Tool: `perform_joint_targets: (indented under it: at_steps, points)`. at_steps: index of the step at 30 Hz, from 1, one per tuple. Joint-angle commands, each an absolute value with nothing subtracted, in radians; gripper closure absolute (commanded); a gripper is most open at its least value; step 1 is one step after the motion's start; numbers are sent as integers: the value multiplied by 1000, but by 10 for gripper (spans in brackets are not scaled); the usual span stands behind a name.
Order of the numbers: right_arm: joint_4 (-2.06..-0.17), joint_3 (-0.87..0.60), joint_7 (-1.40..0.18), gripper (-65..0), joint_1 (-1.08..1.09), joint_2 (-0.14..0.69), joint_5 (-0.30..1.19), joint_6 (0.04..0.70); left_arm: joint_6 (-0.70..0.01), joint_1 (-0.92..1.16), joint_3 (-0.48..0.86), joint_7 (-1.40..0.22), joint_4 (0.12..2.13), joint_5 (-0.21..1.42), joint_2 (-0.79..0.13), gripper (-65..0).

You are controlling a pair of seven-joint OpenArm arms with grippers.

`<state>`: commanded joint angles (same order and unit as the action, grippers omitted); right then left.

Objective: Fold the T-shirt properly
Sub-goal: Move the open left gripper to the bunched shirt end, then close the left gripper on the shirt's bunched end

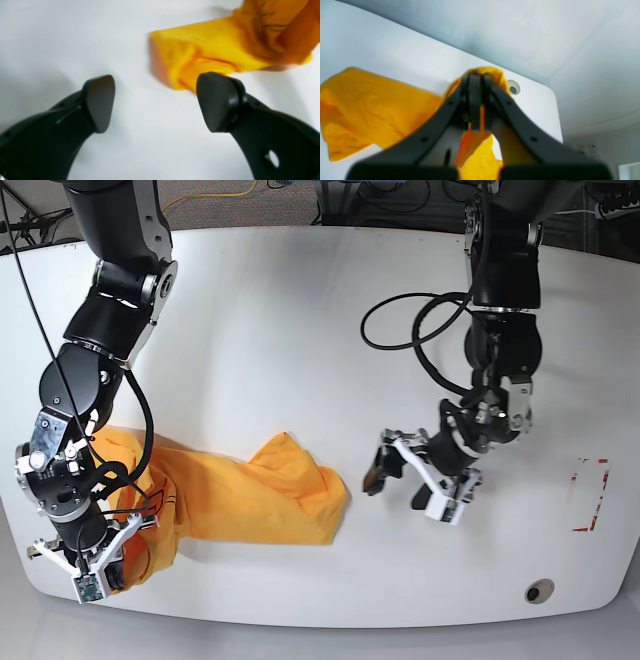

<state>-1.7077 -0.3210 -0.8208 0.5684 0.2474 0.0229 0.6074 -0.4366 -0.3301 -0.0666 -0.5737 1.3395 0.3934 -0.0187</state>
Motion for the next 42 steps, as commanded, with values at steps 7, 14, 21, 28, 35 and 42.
perform_joint_targets:
  at_steps: [7,14,21,28,35,42]
  points:
    - [-1711,-320,-828,0,559,247,25,610,-409,-349,-80,-525,1249,389,18,-507]
    - [-1712,-321,-830,0,558,248,23,611,-372,-392,-103,-484,1147,383,58,-507]
    - [-1716,-323,-830,0,558,250,25,612,-346,-455,-153,-444,1020,380,99,-512]
    - [-1712,-323,-833,0,555,245,25,612,-334,-480,-158,-412,967,359,120,-515]
    - [-1713,-323,-836,0,548,242,25,611,-328,-498,-148,-383,929,300,126,-522]
    - [-1718,-323,-834,0,542,247,28,611,-326,-506,-159,-359,904,275,127,-525]
